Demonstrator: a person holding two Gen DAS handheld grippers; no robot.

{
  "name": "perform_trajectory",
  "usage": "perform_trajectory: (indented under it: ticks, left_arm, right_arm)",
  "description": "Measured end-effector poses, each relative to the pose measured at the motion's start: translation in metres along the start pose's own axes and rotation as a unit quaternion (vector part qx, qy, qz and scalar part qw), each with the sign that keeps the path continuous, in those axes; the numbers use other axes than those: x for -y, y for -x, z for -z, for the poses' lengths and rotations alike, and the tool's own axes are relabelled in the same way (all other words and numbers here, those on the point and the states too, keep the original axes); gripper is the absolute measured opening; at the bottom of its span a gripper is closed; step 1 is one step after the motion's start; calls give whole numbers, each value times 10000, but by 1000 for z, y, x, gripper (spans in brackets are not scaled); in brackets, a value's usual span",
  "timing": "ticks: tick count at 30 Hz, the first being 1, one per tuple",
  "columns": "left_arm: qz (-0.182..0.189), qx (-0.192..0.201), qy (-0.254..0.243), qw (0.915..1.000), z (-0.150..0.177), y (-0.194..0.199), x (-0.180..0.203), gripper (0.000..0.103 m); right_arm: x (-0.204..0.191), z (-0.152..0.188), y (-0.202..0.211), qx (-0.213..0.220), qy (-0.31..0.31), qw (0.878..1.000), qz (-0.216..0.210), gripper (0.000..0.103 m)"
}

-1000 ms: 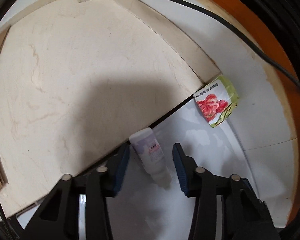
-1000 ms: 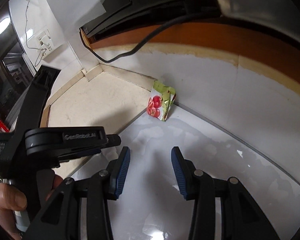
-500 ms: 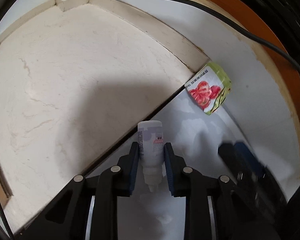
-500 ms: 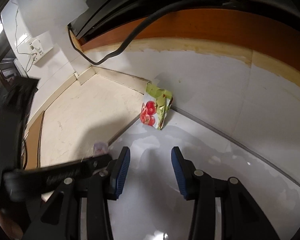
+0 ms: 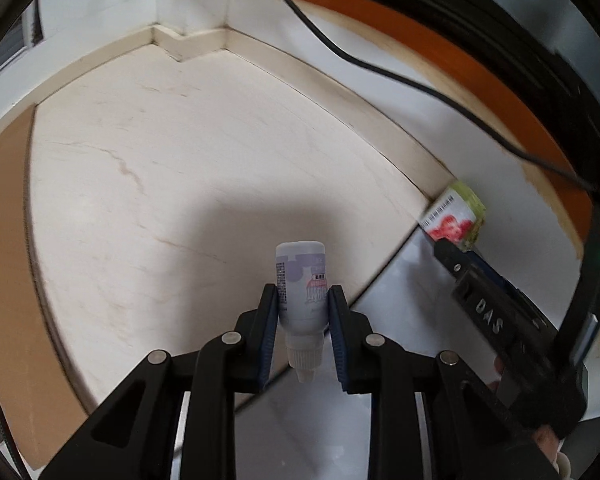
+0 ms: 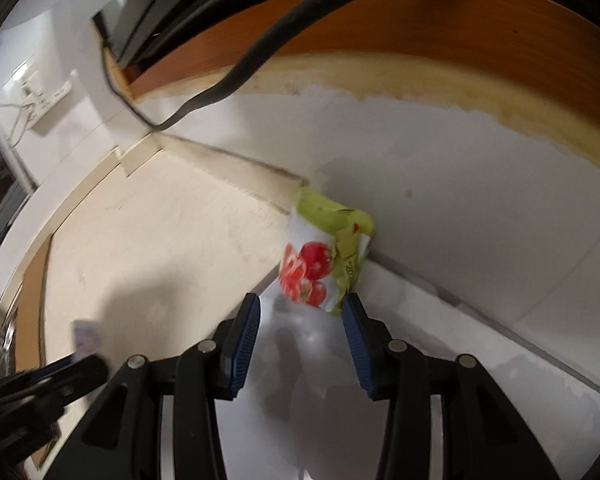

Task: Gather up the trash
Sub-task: 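Grasp the white small bottle with the left gripper while the right grasps the green-red snack packet, then carry the bottle and snack packet down over the floor bin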

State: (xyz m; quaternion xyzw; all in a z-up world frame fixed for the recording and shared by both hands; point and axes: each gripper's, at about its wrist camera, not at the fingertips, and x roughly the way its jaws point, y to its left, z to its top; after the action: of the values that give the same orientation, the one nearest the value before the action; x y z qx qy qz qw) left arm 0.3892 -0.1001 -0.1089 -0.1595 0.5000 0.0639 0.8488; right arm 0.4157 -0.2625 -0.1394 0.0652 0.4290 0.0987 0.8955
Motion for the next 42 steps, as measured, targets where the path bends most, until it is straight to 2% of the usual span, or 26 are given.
perform_trajectory:
  ticks: [5,7,11,12,14,16,21,29,36,42]
  left_arm:
    - [-55,118,99,9999,7,13,-33,23]
    - [-76,128,112,9998,8,16,-39,23]
    - [-112,114,130,9998,14,19,-48,23]
    - [-126,117,132,9998,17,21,-50,23]
    - [-134,125,139,9997,13,20,-56,23]
    - [-127,152,130,9997,18,26,-62,23]
    - [-64,201,68,9998,27,36,-69,23]
    - [200,222,-113,9995,65,73,-91,23]
    - [455,276,-527,9972,113,121,-121,23]
    - [664,337,-935,9928,148,158,-144,23]
  right_arm:
    - [2,-14,-15,25,-236,9995,222,44]
    - [0,-19,-22,13,-230,9993,297,48]
    - [-7,-24,-30,113,-66,9987,486,48]
    - [-8,-25,-31,131,-24,9987,489,42]
    - [-8,-24,-31,173,-42,9994,298,34]
    - [-11,-21,-27,218,-9,9994,280,28]
    - [-26,-5,-10,236,233,9994,89,27]
    - [-63,48,48,82,563,9974,-434,27]
    - [-108,109,115,117,765,9961,-434,27]
    - [-135,156,172,259,679,9967,-358,27]
